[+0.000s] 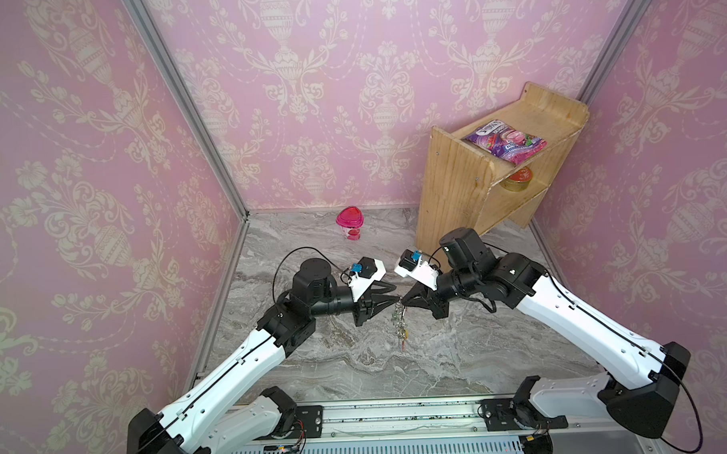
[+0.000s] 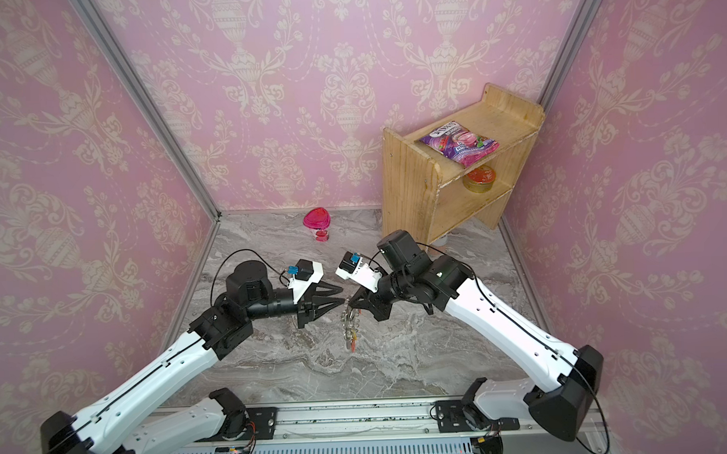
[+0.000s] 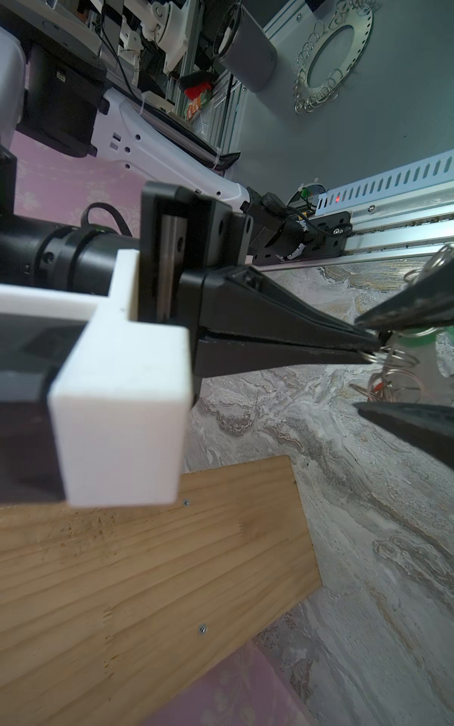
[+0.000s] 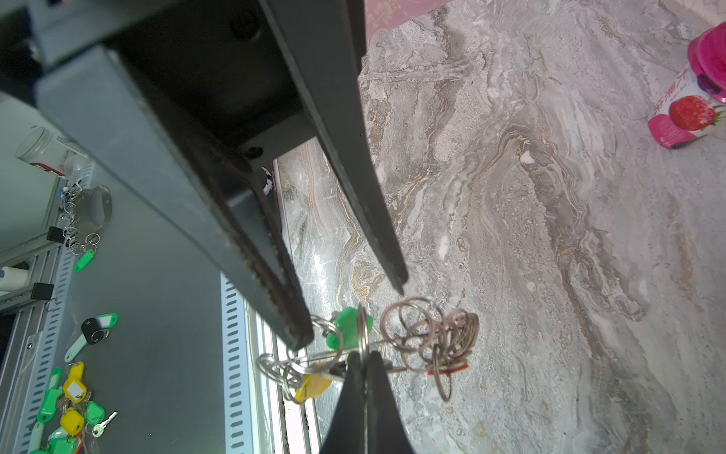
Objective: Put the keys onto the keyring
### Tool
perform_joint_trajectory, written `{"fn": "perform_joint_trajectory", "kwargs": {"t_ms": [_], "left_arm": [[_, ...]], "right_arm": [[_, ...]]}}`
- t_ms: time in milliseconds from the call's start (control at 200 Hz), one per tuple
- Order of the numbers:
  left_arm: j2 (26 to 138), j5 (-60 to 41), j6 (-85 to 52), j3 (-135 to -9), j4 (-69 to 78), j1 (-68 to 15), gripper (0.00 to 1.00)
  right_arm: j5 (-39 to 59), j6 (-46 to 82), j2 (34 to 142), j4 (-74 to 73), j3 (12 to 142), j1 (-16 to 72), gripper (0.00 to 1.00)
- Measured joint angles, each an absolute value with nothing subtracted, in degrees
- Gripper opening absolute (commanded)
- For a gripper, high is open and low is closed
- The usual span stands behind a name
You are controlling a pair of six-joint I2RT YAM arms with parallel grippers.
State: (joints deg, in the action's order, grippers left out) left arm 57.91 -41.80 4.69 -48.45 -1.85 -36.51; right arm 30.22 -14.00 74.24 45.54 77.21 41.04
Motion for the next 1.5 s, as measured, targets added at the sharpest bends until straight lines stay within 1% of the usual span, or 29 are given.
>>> {"fn": "perform_joint_trajectory", "kwargs": {"t_ms": [335, 595, 881, 921, 991, 1216, 1276, 1331, 1356, 1411, 1501], "left_arm": [[59.70, -43.46, 4.64, -48.14, -1.78, -36.60, 0.25], [60.49, -44.84, 4.40, -48.07, -1.28, -36.60, 0.14], [60.55, -45.08, 4.16, -48.05, -1.26, -36.64, 0.09], [60.55, -45.19, 4.16, -48.05, -1.26, -36.67, 0.07], [60.55, -45.63, 4.08, -48.05, -1.28, -36.71, 0.00], [60.55, -46.15, 3.95, -48.05, -1.26, -36.71, 0.00], [60.55, -46.22, 3.77, -48.05, -1.13, -36.71, 0.00], [60.55, -46.22, 3.68, -48.01, -0.91, -36.71, 0.00], [60.55, -46.22, 3.60, -47.90, -0.67, -36.73, 0.00], [60.47, -46.19, 3.44, -47.46, 0.38, -36.95, 0.00], [60.16, -46.17, 2.96, -46.30, 2.24, -37.04, 0.00]], "right_arm": [[30.26, -14.00, 74.24, 45.32, 77.21, 41.04, 0.00], [30.68, -14.00, 74.24, 45.30, 77.23, 41.04, 0.00], [30.70, -13.98, 74.24, 45.32, 77.32, 41.04, 0.00], [30.70, -13.98, 74.24, 45.34, 77.32, 41.04, 0.00], [30.68, -13.98, 74.24, 45.34, 77.32, 41.01, 0.00], [30.85, -13.98, 74.24, 45.41, 77.32, 41.01, 0.00], [30.87, -13.98, 74.24, 45.41, 77.32, 41.01, 0.06], [30.83, -13.91, 74.22, 45.41, 77.32, 41.01, 0.19], [30.57, -14.15, 74.13, 45.41, 77.34, 41.01, 0.23], [30.30, -13.58, 73.89, 45.45, 77.32, 41.01, 0.27], [30.17, -13.26, 72.40, 44.66, 77.14, 40.97, 0.29]]}}
